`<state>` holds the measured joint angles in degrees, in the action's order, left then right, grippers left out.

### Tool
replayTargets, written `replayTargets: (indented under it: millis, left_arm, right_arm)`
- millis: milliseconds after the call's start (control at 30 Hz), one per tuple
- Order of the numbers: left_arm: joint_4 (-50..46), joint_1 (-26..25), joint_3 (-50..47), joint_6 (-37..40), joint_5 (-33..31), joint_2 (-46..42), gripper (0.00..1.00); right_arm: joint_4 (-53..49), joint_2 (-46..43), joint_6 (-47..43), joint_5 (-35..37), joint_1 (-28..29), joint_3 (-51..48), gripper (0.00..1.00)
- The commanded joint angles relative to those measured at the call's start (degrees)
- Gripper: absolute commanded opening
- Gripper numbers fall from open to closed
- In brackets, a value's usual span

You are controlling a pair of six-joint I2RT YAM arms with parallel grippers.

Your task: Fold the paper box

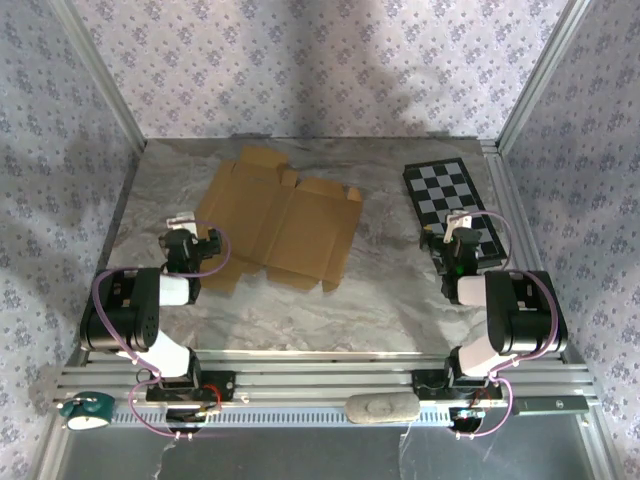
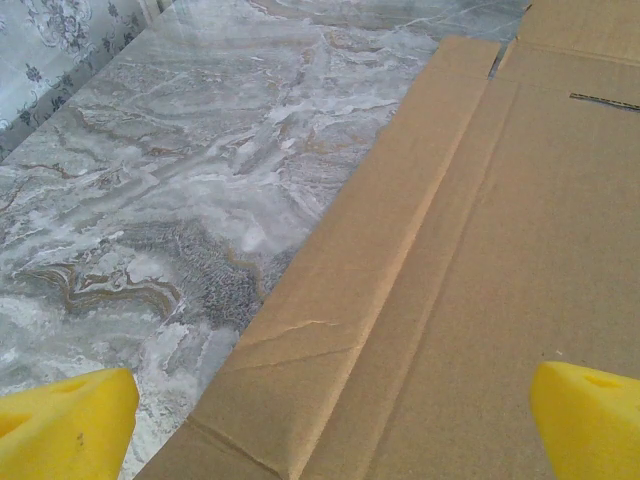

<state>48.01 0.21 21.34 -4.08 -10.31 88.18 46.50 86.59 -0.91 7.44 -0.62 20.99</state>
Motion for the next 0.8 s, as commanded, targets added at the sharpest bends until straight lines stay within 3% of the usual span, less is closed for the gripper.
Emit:
replayTargets:
  millis: [0, 700, 767]
  left_arm:
    - [0.7, -0.2, 1.2, 0.6, -0.5, -0.3, 1.00]
    - [0.8, -0.2, 1.2, 0.6, -0.5, -0.4, 1.00]
    - [0.8, -0.2, 1.2, 0.7, -0.6, -0.3, 1.00]
  right_arm:
    - [-0.3, 0.5, 0.0, -0.5, -0.3, 1.2, 0.99]
    - [0.1, 0.2, 0.0, -0.2, -0.3, 1.1, 0.99]
    - [-5.3, -3.9, -0.4, 2.0, 0.8, 2.1, 0.99]
